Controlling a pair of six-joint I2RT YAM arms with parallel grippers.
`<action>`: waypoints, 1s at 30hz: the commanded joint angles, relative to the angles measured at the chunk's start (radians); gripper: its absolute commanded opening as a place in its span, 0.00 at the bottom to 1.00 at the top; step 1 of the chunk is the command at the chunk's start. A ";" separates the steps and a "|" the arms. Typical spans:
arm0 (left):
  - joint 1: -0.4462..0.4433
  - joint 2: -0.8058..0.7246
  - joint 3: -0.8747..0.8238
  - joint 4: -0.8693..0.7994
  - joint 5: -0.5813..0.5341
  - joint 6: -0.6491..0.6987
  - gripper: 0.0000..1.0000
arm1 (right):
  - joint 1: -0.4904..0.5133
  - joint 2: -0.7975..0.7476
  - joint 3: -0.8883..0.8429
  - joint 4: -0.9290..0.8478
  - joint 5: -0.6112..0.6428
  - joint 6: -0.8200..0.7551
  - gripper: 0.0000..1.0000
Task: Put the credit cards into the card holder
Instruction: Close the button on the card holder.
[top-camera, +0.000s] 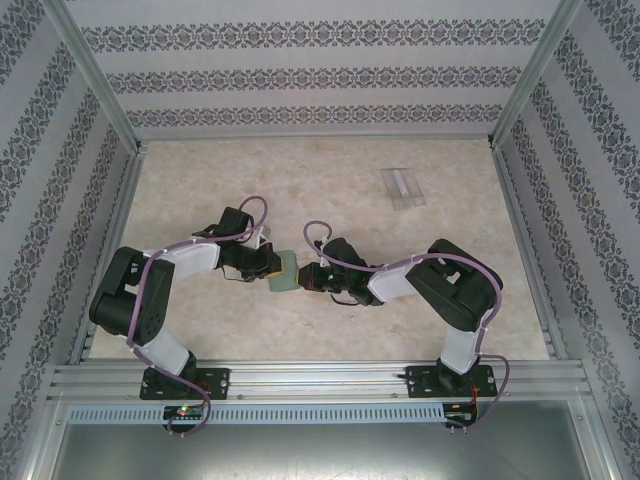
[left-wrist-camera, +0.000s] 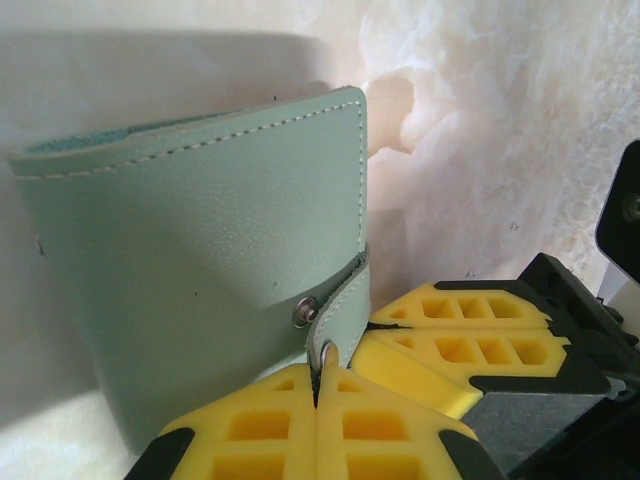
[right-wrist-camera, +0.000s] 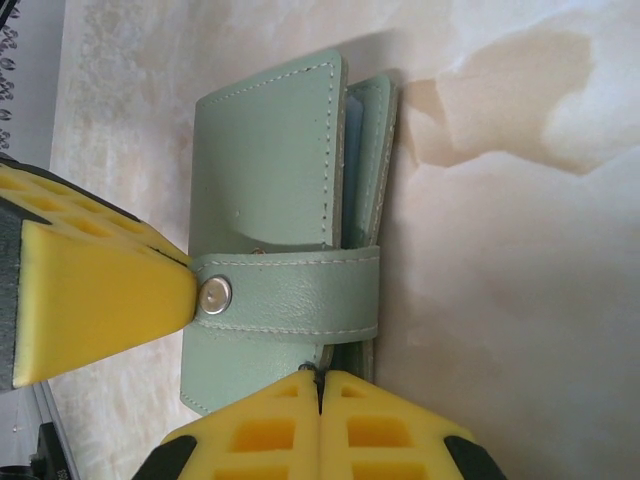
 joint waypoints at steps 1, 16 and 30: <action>0.013 0.024 -0.006 0.024 0.020 -0.002 0.00 | -0.010 -0.003 -0.011 -0.041 0.050 0.002 0.02; 0.026 0.028 0.043 0.008 0.022 0.022 0.00 | -0.010 -0.010 -0.016 -0.037 0.055 0.001 0.01; 0.025 0.085 0.048 0.039 0.024 0.027 0.00 | -0.001 -0.027 -0.016 -0.048 0.065 -0.008 0.01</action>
